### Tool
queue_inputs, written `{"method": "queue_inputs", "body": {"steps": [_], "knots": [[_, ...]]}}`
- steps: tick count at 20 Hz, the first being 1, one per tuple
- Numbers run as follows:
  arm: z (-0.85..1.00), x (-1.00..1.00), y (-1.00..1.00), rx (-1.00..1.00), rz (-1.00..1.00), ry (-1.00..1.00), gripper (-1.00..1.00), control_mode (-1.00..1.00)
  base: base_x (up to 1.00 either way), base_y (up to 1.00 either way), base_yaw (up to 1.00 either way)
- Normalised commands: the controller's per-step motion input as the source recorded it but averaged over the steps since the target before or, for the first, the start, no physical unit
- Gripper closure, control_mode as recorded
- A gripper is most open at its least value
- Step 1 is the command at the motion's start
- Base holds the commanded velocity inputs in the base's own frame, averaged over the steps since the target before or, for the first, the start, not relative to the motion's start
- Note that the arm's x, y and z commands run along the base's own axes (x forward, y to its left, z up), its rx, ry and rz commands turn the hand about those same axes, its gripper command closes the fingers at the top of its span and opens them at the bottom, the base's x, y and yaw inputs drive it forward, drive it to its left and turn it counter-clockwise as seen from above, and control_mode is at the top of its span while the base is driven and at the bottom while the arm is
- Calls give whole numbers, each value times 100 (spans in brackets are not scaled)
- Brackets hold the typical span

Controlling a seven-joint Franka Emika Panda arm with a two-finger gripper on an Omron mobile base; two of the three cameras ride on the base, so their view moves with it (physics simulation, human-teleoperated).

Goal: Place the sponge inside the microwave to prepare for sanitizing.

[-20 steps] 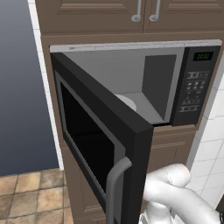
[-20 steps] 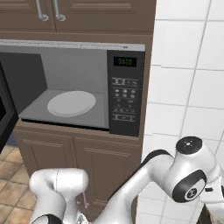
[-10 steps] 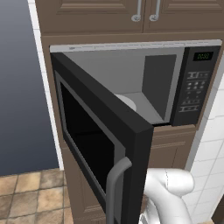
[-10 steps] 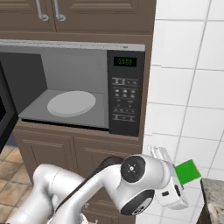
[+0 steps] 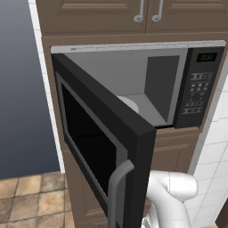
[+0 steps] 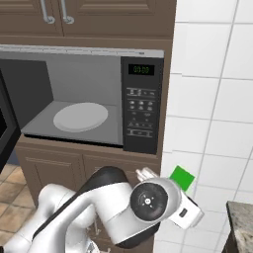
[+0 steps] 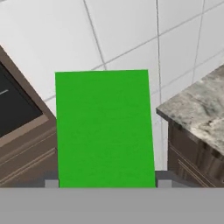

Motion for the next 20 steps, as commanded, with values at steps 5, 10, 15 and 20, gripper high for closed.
{"method": "queue_inputs", "body": {"steps": [5,10,15,20], "knots": [[0,-63,1,-2,20,0,100,-100,0,0,0],[12,-6,32,-3,7,11,100,-100,0,0,0],[23,0,70,-13,3,25,100,-100,0,0,0],[0,0,100,-18,0,18,100,-100,0,0,0]]}}
